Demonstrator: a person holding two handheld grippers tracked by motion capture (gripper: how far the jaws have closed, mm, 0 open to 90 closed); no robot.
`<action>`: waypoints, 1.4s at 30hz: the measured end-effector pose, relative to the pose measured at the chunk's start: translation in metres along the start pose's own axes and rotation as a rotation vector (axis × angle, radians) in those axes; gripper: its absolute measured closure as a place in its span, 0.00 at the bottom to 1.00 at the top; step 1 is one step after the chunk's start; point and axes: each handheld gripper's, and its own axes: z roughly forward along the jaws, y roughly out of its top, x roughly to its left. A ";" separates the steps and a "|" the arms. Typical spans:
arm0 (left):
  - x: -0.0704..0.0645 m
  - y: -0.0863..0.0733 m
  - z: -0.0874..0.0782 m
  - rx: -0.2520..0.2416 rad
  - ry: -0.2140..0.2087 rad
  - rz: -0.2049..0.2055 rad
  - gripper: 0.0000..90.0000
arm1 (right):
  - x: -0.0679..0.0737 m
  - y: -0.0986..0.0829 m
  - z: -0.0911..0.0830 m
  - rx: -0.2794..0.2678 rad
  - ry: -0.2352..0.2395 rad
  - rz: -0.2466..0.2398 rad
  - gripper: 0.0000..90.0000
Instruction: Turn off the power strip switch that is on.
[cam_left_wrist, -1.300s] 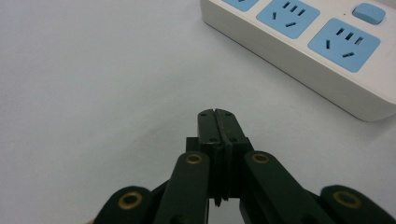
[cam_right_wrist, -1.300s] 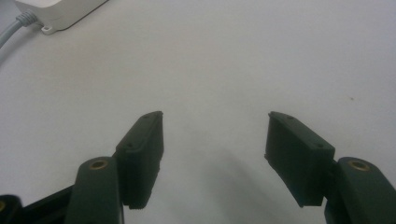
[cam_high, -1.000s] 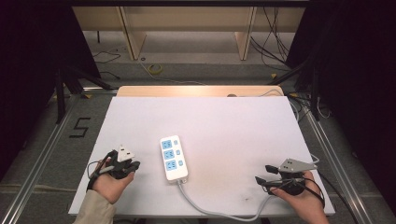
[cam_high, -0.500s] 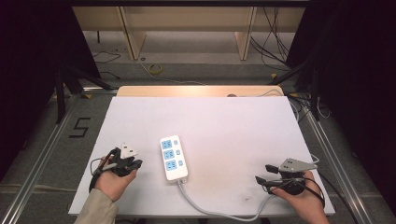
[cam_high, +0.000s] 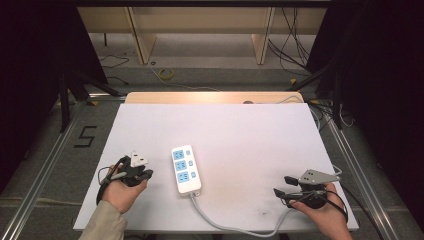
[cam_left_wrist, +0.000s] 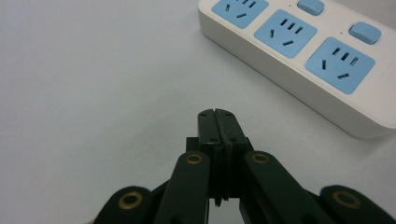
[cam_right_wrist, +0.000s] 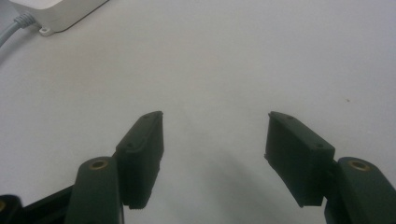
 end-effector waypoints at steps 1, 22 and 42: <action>0.000 0.000 0.000 0.000 0.000 0.000 1.00 | 0.000 0.000 0.000 0.000 0.000 0.000 0.42; 0.001 0.014 0.004 0.001 -0.010 -0.009 1.00 | 0.000 0.000 0.000 0.002 0.000 0.001 0.42; -0.003 0.029 0.009 0.004 -0.015 -0.004 1.00 | -0.001 0.000 0.000 -0.002 0.001 -0.001 0.42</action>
